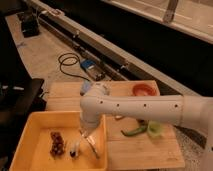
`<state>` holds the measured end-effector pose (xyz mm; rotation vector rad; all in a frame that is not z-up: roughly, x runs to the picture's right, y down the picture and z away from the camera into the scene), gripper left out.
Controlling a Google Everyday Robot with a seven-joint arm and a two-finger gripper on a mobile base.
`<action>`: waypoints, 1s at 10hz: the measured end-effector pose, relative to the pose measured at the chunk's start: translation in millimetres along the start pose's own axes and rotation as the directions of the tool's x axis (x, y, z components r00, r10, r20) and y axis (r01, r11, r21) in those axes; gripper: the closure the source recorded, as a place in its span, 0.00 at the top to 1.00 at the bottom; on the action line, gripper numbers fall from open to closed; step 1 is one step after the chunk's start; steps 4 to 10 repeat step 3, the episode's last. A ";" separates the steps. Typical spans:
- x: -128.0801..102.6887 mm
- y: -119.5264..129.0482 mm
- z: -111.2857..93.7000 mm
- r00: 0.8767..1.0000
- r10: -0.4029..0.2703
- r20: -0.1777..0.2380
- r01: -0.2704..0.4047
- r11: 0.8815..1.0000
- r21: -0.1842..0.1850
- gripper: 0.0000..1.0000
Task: Wipe tray with brush
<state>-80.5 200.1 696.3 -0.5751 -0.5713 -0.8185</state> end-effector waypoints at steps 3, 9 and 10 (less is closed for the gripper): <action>19.9 -2.9 -9.6 1.000 -0.015 0.004 0.015 1.000 -0.005 0.00; 19.9 -2.9 -9.6 1.000 -0.015 0.004 0.015 1.000 -0.005 0.00; 19.9 -2.9 -9.6 1.000 -0.015 0.004 0.015 1.000 -0.005 0.00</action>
